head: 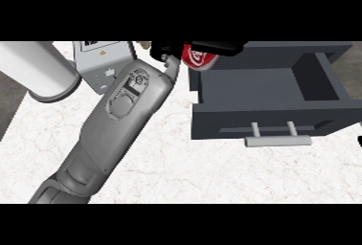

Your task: Pick up the can, place it into the drawer and close the drawer

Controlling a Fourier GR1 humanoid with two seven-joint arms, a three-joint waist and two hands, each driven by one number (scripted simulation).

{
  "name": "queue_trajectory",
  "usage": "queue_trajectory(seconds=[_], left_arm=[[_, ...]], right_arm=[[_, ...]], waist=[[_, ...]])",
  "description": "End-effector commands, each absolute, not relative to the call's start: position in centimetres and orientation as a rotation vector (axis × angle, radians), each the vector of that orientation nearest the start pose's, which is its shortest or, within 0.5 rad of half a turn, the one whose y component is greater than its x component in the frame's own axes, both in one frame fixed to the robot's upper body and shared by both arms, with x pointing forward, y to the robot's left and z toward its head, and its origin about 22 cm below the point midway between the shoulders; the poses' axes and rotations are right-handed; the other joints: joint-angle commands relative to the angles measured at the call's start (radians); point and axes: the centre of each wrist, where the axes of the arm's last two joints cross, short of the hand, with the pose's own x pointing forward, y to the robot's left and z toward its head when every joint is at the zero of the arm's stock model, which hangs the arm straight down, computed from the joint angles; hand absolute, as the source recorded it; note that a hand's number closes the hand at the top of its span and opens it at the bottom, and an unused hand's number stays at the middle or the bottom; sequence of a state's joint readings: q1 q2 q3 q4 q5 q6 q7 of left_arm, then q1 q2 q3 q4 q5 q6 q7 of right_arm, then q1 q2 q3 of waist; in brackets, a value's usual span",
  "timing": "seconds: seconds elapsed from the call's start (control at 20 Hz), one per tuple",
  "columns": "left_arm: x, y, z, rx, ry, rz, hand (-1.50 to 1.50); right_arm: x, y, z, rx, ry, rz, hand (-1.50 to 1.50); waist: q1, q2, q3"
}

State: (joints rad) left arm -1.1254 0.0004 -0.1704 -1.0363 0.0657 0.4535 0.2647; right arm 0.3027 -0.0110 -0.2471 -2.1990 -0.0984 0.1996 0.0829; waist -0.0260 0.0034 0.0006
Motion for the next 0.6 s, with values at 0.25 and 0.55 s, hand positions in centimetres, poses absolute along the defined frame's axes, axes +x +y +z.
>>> queue_trajectory(seconds=[0.25, 0.55], left_arm=[[41.1, -0.3, 23.4, 0.006, -1.790, -0.197, 1.50], [42.0, -0.8, 24.0, 0.014, -1.785, -0.234, 1.50]], right_arm=[[15.2, -30.9, 10.3, -0.180, -1.833, -0.015, -1.50], [15.6, -30.0, 8.8, -0.174, -1.829, -0.019, -1.50]], waist=[[-0.018, 0.005, 0.000], [-0.012, 0.006, 0.001]])
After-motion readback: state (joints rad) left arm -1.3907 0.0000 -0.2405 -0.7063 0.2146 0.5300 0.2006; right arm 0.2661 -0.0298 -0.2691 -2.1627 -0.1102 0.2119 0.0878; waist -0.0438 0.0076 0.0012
